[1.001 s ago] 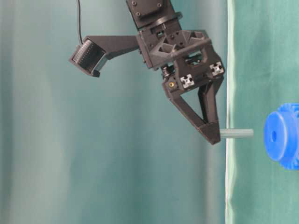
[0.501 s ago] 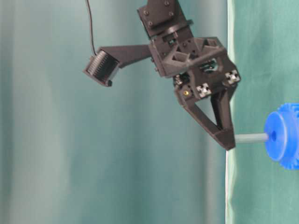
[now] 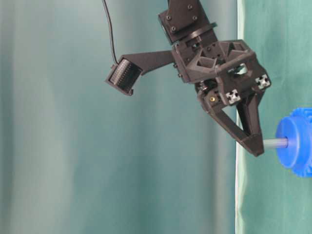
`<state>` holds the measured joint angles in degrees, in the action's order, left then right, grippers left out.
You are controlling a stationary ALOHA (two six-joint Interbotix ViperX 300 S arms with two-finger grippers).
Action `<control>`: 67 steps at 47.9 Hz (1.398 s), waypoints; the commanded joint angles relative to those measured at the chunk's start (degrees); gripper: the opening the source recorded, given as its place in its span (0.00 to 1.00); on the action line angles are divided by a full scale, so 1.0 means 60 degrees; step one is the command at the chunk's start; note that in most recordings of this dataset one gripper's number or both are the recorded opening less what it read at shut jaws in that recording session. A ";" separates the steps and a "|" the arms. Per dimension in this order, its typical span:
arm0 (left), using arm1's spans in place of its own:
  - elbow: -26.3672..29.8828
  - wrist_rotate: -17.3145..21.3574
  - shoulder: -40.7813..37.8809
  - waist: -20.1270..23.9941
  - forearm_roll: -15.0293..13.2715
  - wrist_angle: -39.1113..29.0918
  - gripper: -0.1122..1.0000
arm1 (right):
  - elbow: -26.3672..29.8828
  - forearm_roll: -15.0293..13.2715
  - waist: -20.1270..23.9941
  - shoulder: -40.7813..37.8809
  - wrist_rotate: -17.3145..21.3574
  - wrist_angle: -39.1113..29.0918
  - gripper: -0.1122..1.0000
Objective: Insert the shaft placed at a random location into the center hole of the medium gear at another random location.
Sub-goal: 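Lower the shaft into the gear's center hole with the right gripper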
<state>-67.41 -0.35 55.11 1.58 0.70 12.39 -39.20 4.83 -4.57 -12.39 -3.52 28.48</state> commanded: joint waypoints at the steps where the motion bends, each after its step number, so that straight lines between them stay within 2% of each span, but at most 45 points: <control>1: 0.0190 0.0000 -0.0088 0.0015 0.0015 0.0059 0.10 | 0.0132 0.0044 0.0000 0.0088 0.0146 0.0176 0.22; 11: 0.0190 0.0000 -0.0088 0.0015 0.0029 0.0059 0.10 | 0.0205 0.0278 0.0000 -0.0396 0.0161 0.0146 0.22; 46: 0.0190 0.0015 -0.0088 0.0015 0.0029 0.0015 0.10 | 0.0132 0.0278 0.0000 -0.0293 0.0146 -0.0073 0.24; 50: 0.0190 0.0000 -0.0088 0.0015 0.0029 0.0015 0.10 | 0.0132 0.0293 0.0000 -0.0220 0.0146 -0.0059 0.38; 56: 0.0190 0.0000 -0.0088 0.0015 0.0029 0.0000 0.10 | 0.0117 0.0278 0.0000 -0.0044 0.0132 -0.0015 0.73; 59: 0.0190 0.0000 -0.0088 0.0015 0.0029 0.0000 0.10 | 0.0073 0.0278 0.0015 0.0059 0.0088 -0.0015 0.87; 61: 0.0190 -0.0015 -0.0088 0.0015 0.0029 0.0000 0.10 | 0.0029 0.0278 0.0015 0.0161 0.0073 -0.0015 0.90; 67: 0.0190 -0.0015 -0.0088 0.0015 0.0029 0.0000 0.10 | -0.0132 0.0278 0.0000 0.0586 0.0073 -0.0059 0.80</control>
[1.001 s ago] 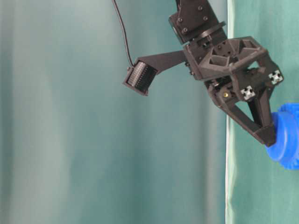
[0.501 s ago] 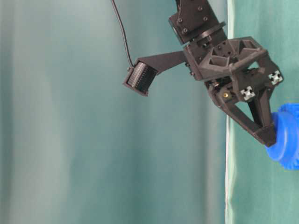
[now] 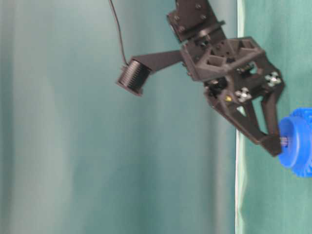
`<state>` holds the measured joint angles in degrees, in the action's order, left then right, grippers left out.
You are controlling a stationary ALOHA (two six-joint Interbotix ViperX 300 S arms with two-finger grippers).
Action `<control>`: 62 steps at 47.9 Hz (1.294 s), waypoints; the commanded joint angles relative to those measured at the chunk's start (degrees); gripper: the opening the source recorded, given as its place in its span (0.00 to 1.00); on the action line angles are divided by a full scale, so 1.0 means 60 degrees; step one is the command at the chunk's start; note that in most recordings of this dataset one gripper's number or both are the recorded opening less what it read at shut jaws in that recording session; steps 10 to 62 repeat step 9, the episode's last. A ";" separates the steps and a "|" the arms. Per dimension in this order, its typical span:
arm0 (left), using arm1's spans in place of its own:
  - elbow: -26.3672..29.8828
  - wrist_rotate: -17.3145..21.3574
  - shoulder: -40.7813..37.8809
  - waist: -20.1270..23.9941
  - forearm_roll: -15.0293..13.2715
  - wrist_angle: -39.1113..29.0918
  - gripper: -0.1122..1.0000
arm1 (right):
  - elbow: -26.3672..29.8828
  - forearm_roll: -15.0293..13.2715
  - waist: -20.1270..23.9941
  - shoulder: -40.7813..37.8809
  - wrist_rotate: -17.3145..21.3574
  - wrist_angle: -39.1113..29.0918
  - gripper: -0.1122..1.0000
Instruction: Insert the shaft placed at a random location into the center hole of the medium gear at another random location.
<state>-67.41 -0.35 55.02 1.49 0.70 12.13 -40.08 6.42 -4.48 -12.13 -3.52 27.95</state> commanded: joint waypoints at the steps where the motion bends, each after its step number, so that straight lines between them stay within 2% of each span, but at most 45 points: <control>1: 0.0205 -0.0015 -0.0073 0.0029 0.0029 0.0044 0.10 | -0.0015 0.0015 0.0000 0.0615 0.0073 0.0029 0.80; 9: 0.0205 -0.0015 -0.0073 0.0029 0.0029 0.0044 0.10 | -0.0264 0.0015 -0.0015 0.1157 0.0073 0.0000 0.81; 62: 0.0205 -0.0015 -0.0073 0.0029 0.0029 0.0044 0.10 | -0.0264 0.0015 -0.0015 0.1157 0.0073 0.0000 0.81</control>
